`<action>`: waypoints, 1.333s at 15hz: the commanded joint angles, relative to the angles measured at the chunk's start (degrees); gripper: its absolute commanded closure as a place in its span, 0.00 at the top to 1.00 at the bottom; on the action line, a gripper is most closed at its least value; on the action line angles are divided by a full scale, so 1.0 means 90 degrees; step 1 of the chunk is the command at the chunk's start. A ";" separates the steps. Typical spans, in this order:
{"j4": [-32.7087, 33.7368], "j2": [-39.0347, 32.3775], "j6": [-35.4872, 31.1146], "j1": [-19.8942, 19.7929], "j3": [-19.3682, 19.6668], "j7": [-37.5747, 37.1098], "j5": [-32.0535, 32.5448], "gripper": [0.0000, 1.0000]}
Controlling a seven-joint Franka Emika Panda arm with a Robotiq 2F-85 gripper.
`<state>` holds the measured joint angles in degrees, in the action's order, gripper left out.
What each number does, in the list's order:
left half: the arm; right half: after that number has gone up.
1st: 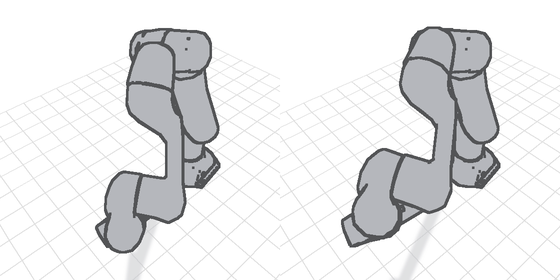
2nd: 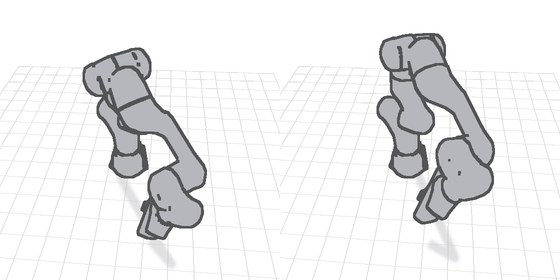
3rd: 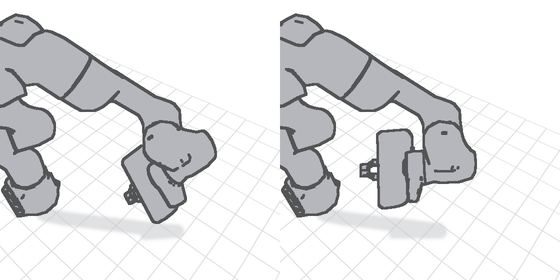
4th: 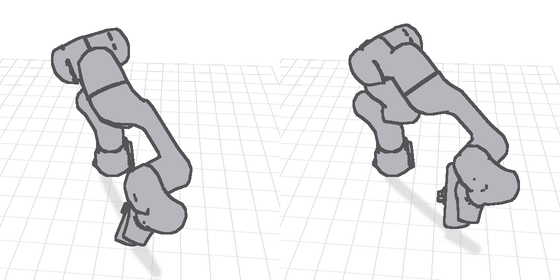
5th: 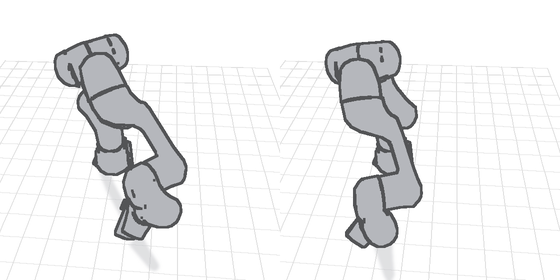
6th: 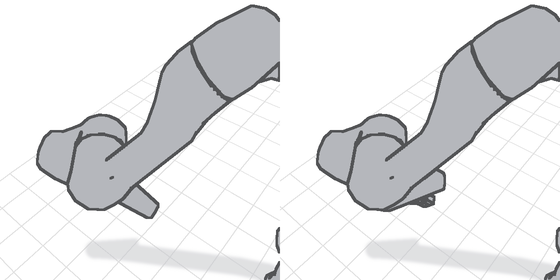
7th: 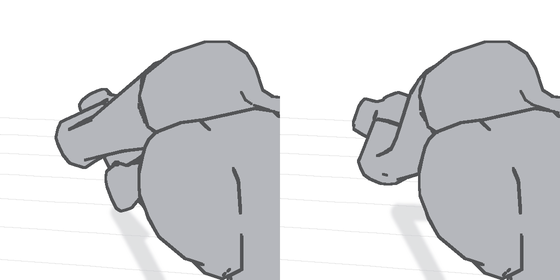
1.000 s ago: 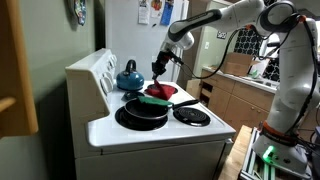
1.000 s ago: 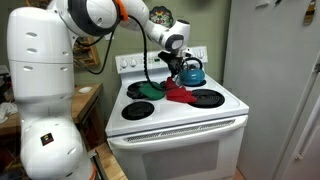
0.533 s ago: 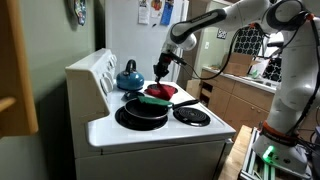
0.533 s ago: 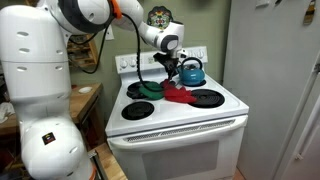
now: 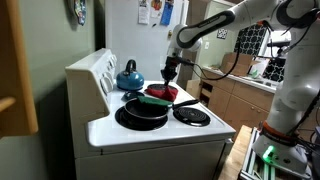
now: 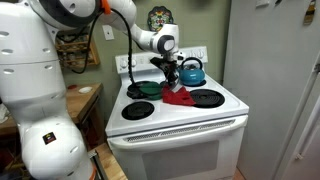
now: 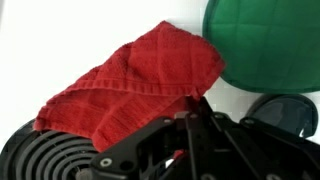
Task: Unfold the red cleaning cloth
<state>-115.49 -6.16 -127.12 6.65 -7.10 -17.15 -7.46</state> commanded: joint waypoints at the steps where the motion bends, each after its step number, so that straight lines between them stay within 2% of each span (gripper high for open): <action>1: -0.0472 0.0366 0.0076 0.0058 0.0071 -0.0412 0.0224 0.01; 6: -0.0652 0.0600 0.0663 0.0037 0.0047 -0.0633 0.0142 0.01; 16: -0.0552 0.0831 0.2407 -0.0050 0.0063 -0.1210 0.0089 0.01; 17: -0.0544 0.0835 0.2450 -0.0053 0.0061 -0.1259 0.0156 0.30; 18: -0.0533 0.0851 0.2418 -0.0055 0.0062 -0.1240 0.0166 0.31; 20: -0.0476 0.0892 0.2314 -0.0044 0.0051 -0.1227 0.0383 0.46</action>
<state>-119.41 0.29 -106.48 6.21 -6.73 -27.12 -6.66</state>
